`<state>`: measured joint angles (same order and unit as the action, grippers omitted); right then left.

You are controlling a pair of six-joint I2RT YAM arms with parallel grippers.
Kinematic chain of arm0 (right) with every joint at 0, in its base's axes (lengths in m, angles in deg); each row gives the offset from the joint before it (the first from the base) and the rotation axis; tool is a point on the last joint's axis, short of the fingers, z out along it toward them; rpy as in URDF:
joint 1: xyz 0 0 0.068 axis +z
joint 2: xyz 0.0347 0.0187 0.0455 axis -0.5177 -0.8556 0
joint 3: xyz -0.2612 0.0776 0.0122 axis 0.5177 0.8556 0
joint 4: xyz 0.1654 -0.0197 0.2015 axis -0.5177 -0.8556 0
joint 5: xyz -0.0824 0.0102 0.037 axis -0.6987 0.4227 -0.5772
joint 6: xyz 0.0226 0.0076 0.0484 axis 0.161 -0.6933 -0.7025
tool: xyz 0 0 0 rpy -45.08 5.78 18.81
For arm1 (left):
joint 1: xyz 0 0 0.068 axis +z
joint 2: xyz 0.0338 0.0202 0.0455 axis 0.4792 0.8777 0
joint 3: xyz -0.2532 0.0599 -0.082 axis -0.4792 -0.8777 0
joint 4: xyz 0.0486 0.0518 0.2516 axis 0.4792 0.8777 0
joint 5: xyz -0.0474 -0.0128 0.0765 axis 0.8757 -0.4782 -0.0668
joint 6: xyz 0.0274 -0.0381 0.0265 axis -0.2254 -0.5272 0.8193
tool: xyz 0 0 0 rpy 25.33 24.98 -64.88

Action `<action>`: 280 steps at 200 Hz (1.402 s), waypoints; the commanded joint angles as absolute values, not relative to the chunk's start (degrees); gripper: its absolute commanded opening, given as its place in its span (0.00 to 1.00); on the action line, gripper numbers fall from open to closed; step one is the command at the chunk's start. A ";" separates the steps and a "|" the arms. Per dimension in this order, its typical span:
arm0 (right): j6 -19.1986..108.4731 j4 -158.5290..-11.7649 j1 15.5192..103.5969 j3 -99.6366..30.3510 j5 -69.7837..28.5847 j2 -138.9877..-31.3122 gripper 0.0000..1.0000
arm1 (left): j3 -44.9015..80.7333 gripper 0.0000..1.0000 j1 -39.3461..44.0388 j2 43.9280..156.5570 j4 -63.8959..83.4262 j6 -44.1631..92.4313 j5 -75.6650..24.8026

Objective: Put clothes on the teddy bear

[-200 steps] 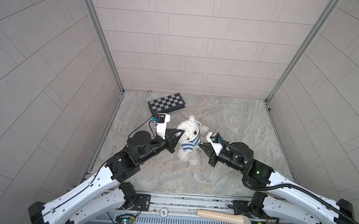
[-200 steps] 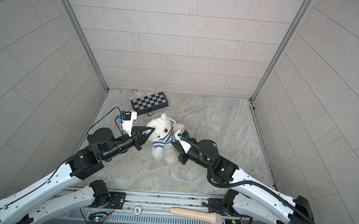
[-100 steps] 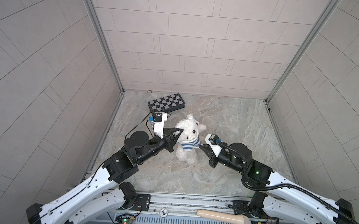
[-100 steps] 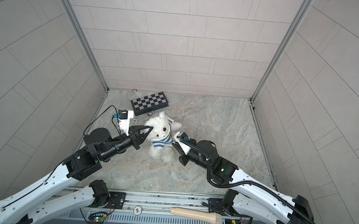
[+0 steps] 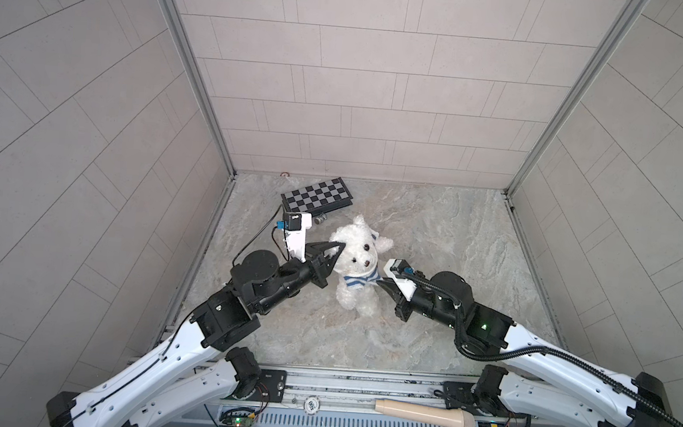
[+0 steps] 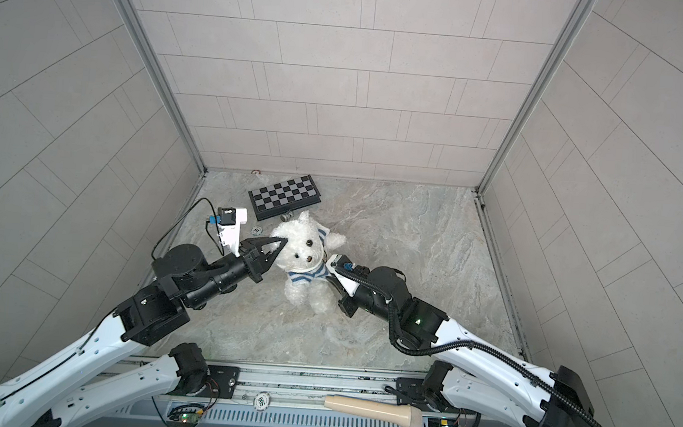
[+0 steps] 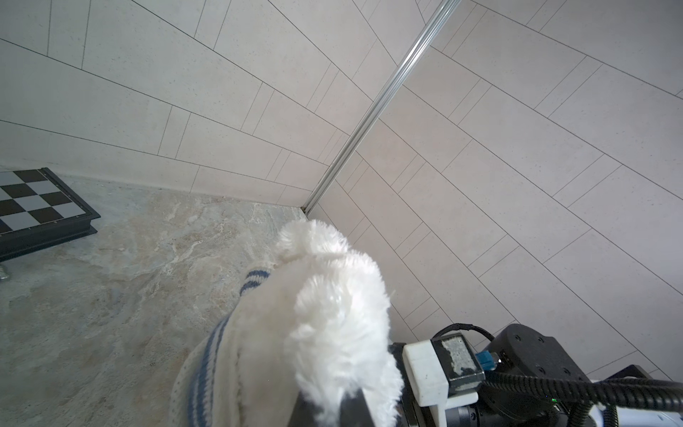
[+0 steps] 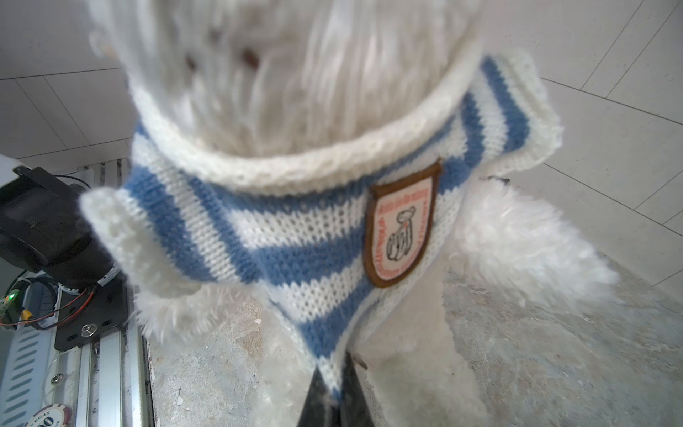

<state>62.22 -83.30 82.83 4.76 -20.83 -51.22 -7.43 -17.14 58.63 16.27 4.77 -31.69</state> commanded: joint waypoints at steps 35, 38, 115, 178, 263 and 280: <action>65.37 -84.11 86.00 6.07 -18.14 -47.30 0.15 | -5.21 0.00 -16.80 56.80 7.31 1.90 -34.71; 65.33 -84.15 86.09 6.06 -18.24 -47.00 0.18 | -5.28 0.00 -16.80 56.91 7.31 1.74 -34.79; 63.69 -78.72 88.23 6.10 -20.79 -44.06 0.46 | -8.12 0.00 -16.61 58.63 5.36 -3.47 -37.01; 64.27 -66.71 91.79 3.71 -24.39 -52.05 0.46 | -9.13 0.00 -17.24 59.33 8.51 -7.55 -42.51; 63.83 -61.24 93.93 1.19 -32.84 -59.07 0.42 | -9.72 0.00 -17.92 61.08 8.13 -8.81 -43.37; 63.82 -61.65 93.93 0.69 -33.89 -59.89 0.37 | -9.93 0.00 -17.94 61.21 7.84 -8.92 -43.24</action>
